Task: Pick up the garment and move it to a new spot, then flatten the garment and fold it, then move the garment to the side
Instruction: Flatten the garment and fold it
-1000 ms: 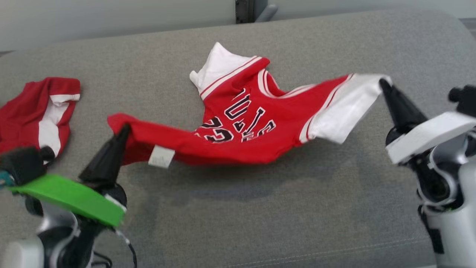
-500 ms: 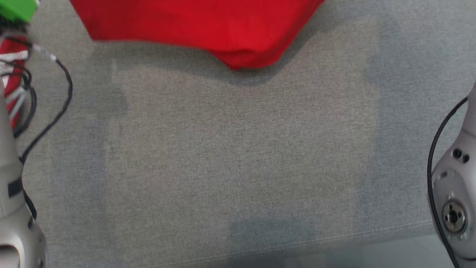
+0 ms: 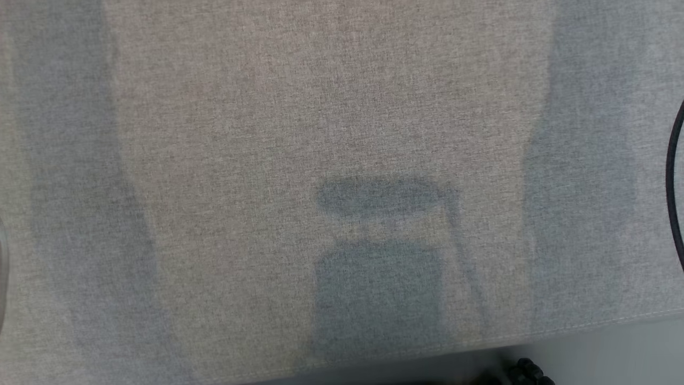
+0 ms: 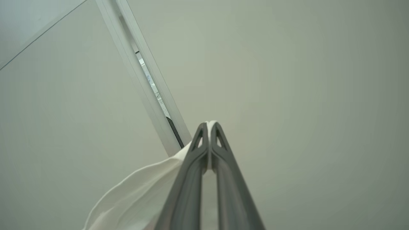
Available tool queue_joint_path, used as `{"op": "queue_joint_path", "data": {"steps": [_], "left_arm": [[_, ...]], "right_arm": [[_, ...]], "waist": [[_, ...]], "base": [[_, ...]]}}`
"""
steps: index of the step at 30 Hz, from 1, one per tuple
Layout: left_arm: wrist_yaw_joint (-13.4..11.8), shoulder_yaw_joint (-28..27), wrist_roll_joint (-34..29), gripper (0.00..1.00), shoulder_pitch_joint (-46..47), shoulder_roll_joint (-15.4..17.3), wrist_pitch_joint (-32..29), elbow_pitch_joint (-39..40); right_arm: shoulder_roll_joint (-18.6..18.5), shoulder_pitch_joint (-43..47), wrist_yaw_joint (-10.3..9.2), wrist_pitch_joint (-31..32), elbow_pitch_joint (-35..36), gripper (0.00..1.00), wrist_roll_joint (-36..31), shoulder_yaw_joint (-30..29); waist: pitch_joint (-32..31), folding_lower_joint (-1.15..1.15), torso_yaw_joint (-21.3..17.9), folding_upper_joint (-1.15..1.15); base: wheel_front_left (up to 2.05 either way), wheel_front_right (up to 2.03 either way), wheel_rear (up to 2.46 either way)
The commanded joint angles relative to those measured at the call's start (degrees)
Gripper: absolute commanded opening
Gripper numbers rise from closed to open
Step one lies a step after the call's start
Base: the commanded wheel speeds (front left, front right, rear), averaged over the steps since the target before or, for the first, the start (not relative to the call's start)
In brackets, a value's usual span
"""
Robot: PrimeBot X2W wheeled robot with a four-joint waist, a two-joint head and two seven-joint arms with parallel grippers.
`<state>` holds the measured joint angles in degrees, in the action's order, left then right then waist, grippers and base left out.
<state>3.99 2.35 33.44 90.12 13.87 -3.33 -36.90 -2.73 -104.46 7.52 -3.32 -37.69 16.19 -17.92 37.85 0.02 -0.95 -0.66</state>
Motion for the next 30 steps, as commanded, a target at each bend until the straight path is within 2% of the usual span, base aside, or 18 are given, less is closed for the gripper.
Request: {"op": "queue_joint_path", "data": {"steps": [1, 5, 8, 11, 14, 17, 18, 21, 25, 30], "left_arm": [[0.57, -0.55, -0.66, 0.00, 3.07, 0.41, 4.41, -2.71], [1.91, -1.20, -0.17, 0.00, 6.98, 0.10, 13.09, -8.35], [3.04, 0.73, -0.87, 0.00, 6.55, 0.89, 15.38, -12.47], [3.47, 3.10, 0.29, 0.00, 2.75, 1.29, 16.70, -14.95], [3.54, 7.62, 4.01, 0.00, -2.33, 1.82, 17.35, -12.70], [3.48, 12.15, 8.72, 0.00, -11.43, 4.50, 18.00, -8.85], [3.48, 12.15, 8.72, 0.00, -11.43, 4.50, 18.00, -8.85], [3.50, 14.37, 13.73, 0.00, -19.62, 6.21, 18.44, -2.98], [3.50, 15.26, 17.68, 0.00, -32.06, 8.90, 18.54, 5.81], [3.39, 17.43, 18.62, 0.00, -48.24, 10.64, 18.53, 12.24]], "right_arm": [[-0.37, -3.42, -0.06, -4.55, -1.48, 0.00, 1.17, 1.85], [-0.39, -6.93, -0.08, -10.28, -4.62, 0.00, 5.88, 6.45], [-0.27, -3.62, -0.07, -11.08, -6.27, 0.00, 8.80, 10.84], [-0.31, 3.71, -0.06, -11.49, -4.69, 0.00, 11.86, 16.31], [-0.92, 13.11, -0.04, -11.66, 0.90, 0.00, 15.82, 19.88], [-2.83, 25.62, -0.01, -10.96, 8.66, 0.00, 21.20, 21.36], [-2.83, 25.62, -0.01, -10.96, 8.66, 0.00, 21.20, 21.36], [-5.70, 38.24, -0.02, -9.87, 17.88, 0.00, 25.54, 21.45], [-9.13, 55.46, -0.03, -7.96, 29.20, 0.00, 27.67, 18.48], [-8.82, 75.63, -0.07, -4.15, 37.77, 0.00, 26.13, 14.07]], "waist": [[3.56, -0.02, 0.31, 0.66], [5.25, -0.02, -0.06, 0.66], [6.57, -0.02, -1.01, 0.66], [6.85, -0.02, -1.79, 0.66], [6.47, -0.02, -2.21, 0.66], [5.18, -0.02, -2.54, 0.66], [5.18, -0.02, -2.54, 0.66], [2.50, -0.02, -2.66, 0.66], [-2.06, -0.02, -2.14, 0.66], [-9.83, -0.02, -1.14, 0.66]], "base": [[0.00, 0.00, 0.00], [0.00, 0.00, 0.00], [0.00, 0.00, 0.00], [0.00, 0.00, 0.00], [0.00, 0.00, 0.00], [0.00, 0.00, 0.00], [0.00, 0.00, 0.00], [0.00, 0.00, 0.00], [0.00, 0.00, 0.00], [0.00, 0.00, 0.00]]}}
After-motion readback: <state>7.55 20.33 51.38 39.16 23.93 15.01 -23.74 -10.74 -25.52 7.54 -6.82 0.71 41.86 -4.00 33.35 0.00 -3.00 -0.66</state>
